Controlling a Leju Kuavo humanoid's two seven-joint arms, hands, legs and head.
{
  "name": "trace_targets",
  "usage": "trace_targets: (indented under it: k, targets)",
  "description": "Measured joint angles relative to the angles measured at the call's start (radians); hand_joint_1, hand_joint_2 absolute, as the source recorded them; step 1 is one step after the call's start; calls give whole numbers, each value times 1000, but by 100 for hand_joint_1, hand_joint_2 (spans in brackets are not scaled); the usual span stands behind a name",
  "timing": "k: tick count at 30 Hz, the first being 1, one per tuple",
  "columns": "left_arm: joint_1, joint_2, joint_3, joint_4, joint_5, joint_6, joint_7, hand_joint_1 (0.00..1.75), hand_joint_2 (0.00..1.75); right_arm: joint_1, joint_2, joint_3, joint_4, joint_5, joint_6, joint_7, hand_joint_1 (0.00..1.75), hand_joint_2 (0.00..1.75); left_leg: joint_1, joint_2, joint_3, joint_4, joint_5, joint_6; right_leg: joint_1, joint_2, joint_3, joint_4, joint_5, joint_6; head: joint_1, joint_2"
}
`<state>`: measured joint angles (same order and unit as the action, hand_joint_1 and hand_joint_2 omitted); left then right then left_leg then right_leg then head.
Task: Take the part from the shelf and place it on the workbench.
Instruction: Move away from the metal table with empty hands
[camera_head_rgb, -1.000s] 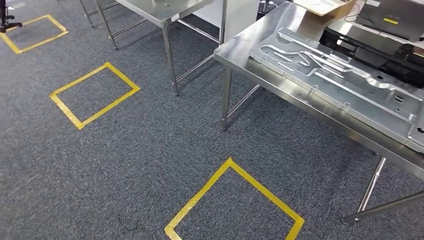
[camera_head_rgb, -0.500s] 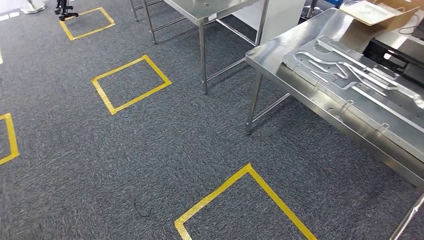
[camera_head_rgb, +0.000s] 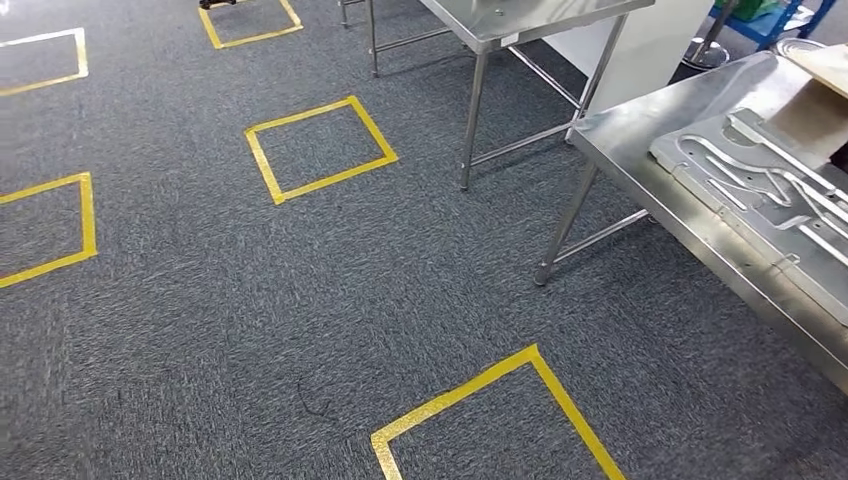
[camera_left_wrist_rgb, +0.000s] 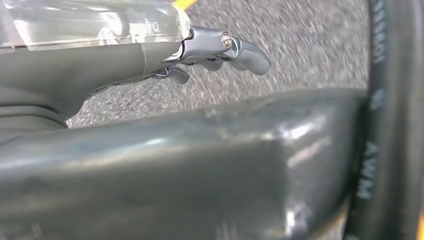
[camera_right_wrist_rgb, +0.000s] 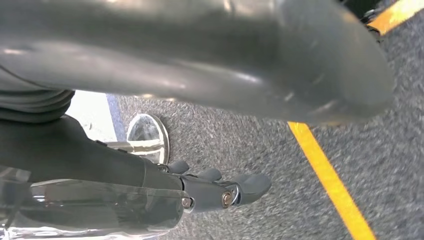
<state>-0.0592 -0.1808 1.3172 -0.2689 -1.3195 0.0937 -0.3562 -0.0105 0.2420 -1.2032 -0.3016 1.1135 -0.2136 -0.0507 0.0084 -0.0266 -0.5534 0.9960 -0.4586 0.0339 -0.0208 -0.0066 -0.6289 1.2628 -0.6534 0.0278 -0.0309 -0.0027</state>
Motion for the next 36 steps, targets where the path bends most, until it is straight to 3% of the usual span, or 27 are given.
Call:
trace_targets:
  k: [1,2,3,5,7,9,11,13,15,16,17,18,20,22,25,27,29,30,31,32,33,34,36]
  targets:
    - [0,0,0,0,0,0,0,0,0,1,0,-1,0,0,0,0,0,0,-1,-14,0,1,0,0,0,2,-9,9,12,0,0,0]
    - [1,0,0,0,0,0,0,0,0,2,0,-1,1,0,0,0,0,0,-1,-29,2,3,-1,-1,0,6,1,-23,44,-1,0,0]
    - [1,-1,0,0,0,1,0,0,0,2,0,-1,1,0,0,0,0,0,-1,-44,2,6,-3,-3,-1,19,24,-82,86,-3,0,0]
    - [0,-4,0,0,0,1,-1,0,0,4,-1,-3,1,0,0,1,0,0,-2,-69,-2,15,-7,-10,-4,67,71,-199,139,-9,0,0]
    - [-1,-8,0,1,0,3,-3,0,0,3,-3,-5,2,0,0,3,0,0,0,-90,-11,21,-7,-23,-1,90,85,-238,143,-15,0,0]
    - [1,-10,1,1,0,4,-3,0,0,-1,-3,-5,2,1,0,7,0,0,4,-104,-16,20,-6,-37,1,67,90,-244,146,-26,0,0]
    - [2,-11,1,1,0,5,-4,0,0,-2,-3,-5,3,1,0,9,0,0,3,-64,-29,47,-23,-46,-1,42,98,-255,149,-42,0,0]
    - [-2,-12,1,1,0,5,-5,0,0,0,-3,-5,4,1,0,10,0,0,2,-5,-79,150,-78,-53,1,13,103,-260,149,-52,0,0]
    - [-4,-13,1,1,0,5,-5,0,0,2,-3,-6,4,1,0,11,0,0,5,15,-142,274,-127,-58,5,-19,104,-259,145,-55,0,0]
    - [-3,-13,1,1,0,5,-5,0,0,2,-3,-6,4,1,0,11,0,0,5,19,-154,299,-129,-60,6,-34,105,-259,143,-56,0,0]
    - [-1,-13,1,1,0,4,-5,0,0,1,-3,-6,4,1,0,11,0,0,5,22,-146,285,-111,-60,7,-47,107,-259,140,-55,0,0]
    - [1,-13,1,1,0,4,-5,0,0,1,-3,-6,4,2,1,11,0,0,5,30,-117,230,-80,-58,7,-60,111,-259,138,-53,0,0]
    - [1,-13,1,1,1,3,-5,0,0,0,-3,-6,5,2,1,11,0,0,-1,76,-42,92,-25,-48,10,-83,120,-259,131,-47,0,0]
    - [-2,-13,2,1,1,2,-5,0,0,-1,-3,-6,6,3,2,11,0,0,-9,106,-9,25,-11,-36,14,-103,127,-258,125,-37,0,0]
    - [1,-13,2,1,1,1,-5,0,0,-10,-3,-6,6,7,4,12,0,0,-11,76,-9,14,-8,-22,13,-121,138,-261,118,-20,0,0]
    - [2,-14,2,1,1,0,-4,0,0,-9,-3,-6,6,9,6,12,0,0,-5,52,-1,1,1,-9,10,-76,126,-220,86,-12,0,0]
    - [-1,-14,2,1,1,-1,-4,0,0,-5,-3,-7,6,10,7,13,0,0,-4,29,0,-2,6,0,7,-17,67,-103,24,-10,0,0]
    - [-2,-14,2,1,1,-1,-4,0,0,-5,-3,-7,7,10,7,13,0,0,-5,16,-1,-2,6,1,7,-4,32,-40,-1,-10,0,0]
    - [-2,-13,2,1,2,-1,-4,0,0,-4,-4,-7,7,10,7,13,0,0,-6,1,0,-1,5,2,6,0,8,-1,-6,-9,0,0]
    - [-2,-13,2,1,2,-1,-3,0,0,-3,-4,-7,7,10,7,13,0,0,-6,-14,0,0,5,2,6,2,-2,6,8,-9,0,0]
    - [-1,-13,2,1,2,-1,-3,0,0,-3,-4,-7,8,10,8,13,0,0,-6,-30,2,1,4,0,4,5,5,-25,40,-9,0,0]
    - [0,-13,2,1,2,-1,-3,0,0,-3,-4,-7,8,10,9,13,0,0,-6,-46,3,4,3,-2,2,15,27,-84,83,-9,0,0]
    - [0,-13,2,1,2,-1,-3,0,0,-2,-4,-7,8,11,12,13,0,0,-6,-73,-1,12,-1,-9,-2,64,72,-198,137,-12,0,0]
